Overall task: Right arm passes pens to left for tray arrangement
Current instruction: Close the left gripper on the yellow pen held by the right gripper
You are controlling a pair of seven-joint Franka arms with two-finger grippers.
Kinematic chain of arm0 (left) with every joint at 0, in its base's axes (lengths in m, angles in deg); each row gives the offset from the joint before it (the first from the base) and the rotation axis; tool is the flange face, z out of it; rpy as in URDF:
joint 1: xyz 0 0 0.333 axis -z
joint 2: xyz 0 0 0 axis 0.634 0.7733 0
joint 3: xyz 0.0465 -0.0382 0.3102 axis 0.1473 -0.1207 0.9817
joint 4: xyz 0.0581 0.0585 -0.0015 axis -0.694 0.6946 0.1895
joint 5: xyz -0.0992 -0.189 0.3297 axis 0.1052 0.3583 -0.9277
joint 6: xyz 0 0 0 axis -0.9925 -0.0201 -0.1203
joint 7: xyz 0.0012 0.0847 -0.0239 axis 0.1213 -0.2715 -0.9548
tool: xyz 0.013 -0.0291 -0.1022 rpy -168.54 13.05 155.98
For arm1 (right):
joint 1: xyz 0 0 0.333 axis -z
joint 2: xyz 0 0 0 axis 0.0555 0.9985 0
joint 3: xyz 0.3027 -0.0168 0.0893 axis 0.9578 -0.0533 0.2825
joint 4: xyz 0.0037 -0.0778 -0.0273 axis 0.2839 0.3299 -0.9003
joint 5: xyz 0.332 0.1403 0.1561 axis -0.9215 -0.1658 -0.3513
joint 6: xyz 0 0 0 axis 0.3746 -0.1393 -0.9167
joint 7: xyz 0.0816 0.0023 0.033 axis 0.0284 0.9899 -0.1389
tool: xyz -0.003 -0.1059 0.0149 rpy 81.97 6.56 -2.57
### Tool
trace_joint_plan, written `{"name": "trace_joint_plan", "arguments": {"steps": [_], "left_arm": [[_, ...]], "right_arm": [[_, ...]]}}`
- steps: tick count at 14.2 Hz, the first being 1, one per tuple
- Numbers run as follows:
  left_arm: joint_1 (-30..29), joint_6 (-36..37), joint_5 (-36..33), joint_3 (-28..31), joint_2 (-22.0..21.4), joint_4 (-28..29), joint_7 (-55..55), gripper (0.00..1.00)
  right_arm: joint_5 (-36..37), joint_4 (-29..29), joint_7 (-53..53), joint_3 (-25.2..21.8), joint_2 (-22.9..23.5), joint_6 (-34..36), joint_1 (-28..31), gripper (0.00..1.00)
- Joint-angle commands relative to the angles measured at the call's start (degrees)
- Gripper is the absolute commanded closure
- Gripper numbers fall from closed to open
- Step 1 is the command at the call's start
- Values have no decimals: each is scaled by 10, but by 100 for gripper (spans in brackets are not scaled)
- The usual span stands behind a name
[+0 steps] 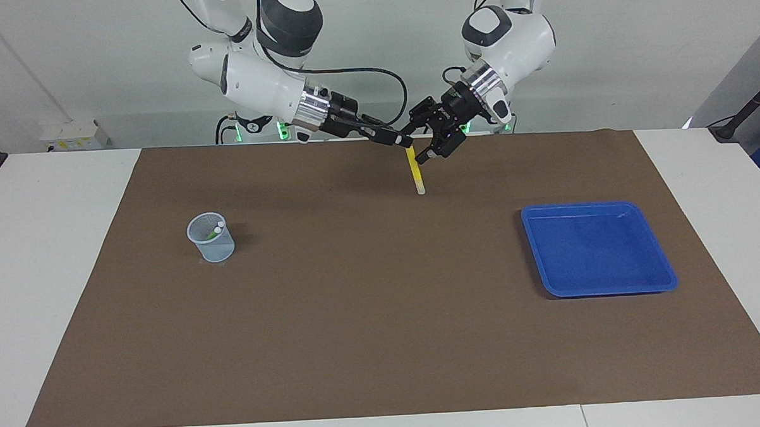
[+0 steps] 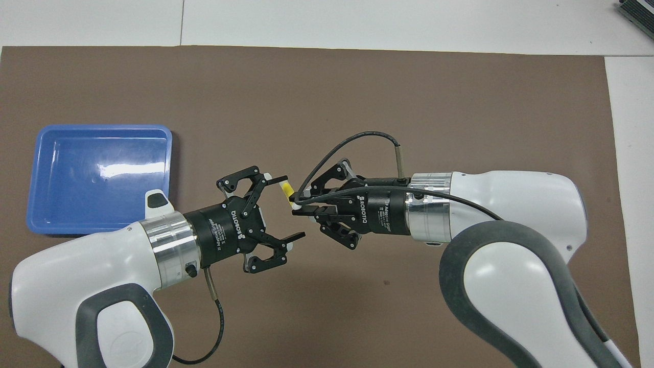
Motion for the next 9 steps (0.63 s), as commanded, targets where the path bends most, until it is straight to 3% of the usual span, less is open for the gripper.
{"name": "trace_joint_plan", "arguments": {"steps": [1,7,9], "left_arm": [[4,-9,16,0,21,-16,22,0],[1,-2,16,0,21,-15,24,9],[0,11,16,1,20,-15,24,20]], "right_arm": [[-15,4,3,3,-3,-3,5,100],[-15,4,4,3,-3,-3,5,100],[-15,3,4,3,-3,-3,5,100]]}}
